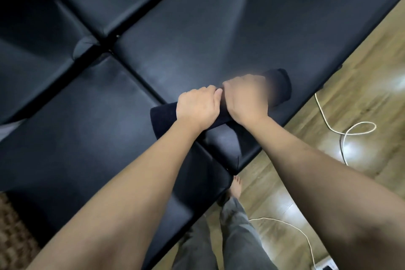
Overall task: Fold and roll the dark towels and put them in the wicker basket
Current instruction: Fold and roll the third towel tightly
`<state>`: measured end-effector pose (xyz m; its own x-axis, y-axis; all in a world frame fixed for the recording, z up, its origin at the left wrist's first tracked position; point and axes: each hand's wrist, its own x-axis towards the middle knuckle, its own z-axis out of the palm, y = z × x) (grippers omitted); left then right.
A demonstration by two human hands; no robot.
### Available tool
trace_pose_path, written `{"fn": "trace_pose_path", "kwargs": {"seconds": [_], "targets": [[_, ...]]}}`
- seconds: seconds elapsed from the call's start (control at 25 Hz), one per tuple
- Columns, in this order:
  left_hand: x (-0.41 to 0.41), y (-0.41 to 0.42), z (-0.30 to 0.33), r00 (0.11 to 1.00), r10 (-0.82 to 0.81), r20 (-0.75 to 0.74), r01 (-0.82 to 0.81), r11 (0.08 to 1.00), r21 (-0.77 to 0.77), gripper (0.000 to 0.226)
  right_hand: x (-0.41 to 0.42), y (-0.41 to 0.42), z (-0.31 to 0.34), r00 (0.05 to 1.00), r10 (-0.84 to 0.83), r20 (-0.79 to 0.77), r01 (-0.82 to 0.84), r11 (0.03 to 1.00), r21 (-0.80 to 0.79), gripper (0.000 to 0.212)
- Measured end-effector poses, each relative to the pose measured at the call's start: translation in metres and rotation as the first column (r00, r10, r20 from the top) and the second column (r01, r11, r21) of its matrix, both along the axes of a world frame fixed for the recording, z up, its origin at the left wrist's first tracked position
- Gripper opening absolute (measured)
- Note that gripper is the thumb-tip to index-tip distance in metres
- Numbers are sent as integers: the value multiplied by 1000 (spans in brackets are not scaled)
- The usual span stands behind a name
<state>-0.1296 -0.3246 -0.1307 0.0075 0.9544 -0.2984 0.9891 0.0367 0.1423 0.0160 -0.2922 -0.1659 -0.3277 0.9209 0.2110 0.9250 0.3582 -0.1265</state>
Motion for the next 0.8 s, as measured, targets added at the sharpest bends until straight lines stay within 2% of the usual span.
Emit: {"fn": "trace_pose_path", "kwargs": {"seconds": [0.08, 0.12, 0.2, 0.24, 0.32, 0.48, 0.56, 0.64, 0.8], "targets": [[10, -5, 4, 996, 84, -13, -85, 995, -54, 49, 7, -7, -1, 993, 15, -120, -16, 1000, -2, 38], [15, -10, 6, 994, 105, -16, -106, 992, -68, 51, 10, -14, -4, 982, -25, -187, 27, 1000, 5, 38], [24, -20, 9, 992, 126, -32, -127, 990, -63, 53, 10, -39, -11, 920, -222, -324, 214, 975, -60, 48], [28, -25, 9, 990, 136, -41, -138, 989, -60, 54, 6, -50, -13, 859, -322, -398, 290, 947, -139, 55], [32, -33, 8, 987, 155, -45, -158, 985, -66, 56, -5, -64, -11, 718, -446, -534, 341, 895, -288, 64], [26, -44, 5, 956, 290, 40, -281, 947, -157, 65, -19, -76, -4, 497, -504, -706, 295, 864, -409, 74], [25, -52, 3, 920, 383, 80, -358, 907, -223, 67, -23, -87, 0, 314, -619, -720, 257, 786, -563, 84], [22, -61, 0, 872, 478, 108, -429, 851, -304, 68, -27, -98, 4, 116, -767, -631, 217, 639, -738, 95], [14, -68, -8, 768, 608, 201, -513, 772, -375, 66, -39, -105, 8, 41, -856, -515, 211, 511, -833, 102]]}}
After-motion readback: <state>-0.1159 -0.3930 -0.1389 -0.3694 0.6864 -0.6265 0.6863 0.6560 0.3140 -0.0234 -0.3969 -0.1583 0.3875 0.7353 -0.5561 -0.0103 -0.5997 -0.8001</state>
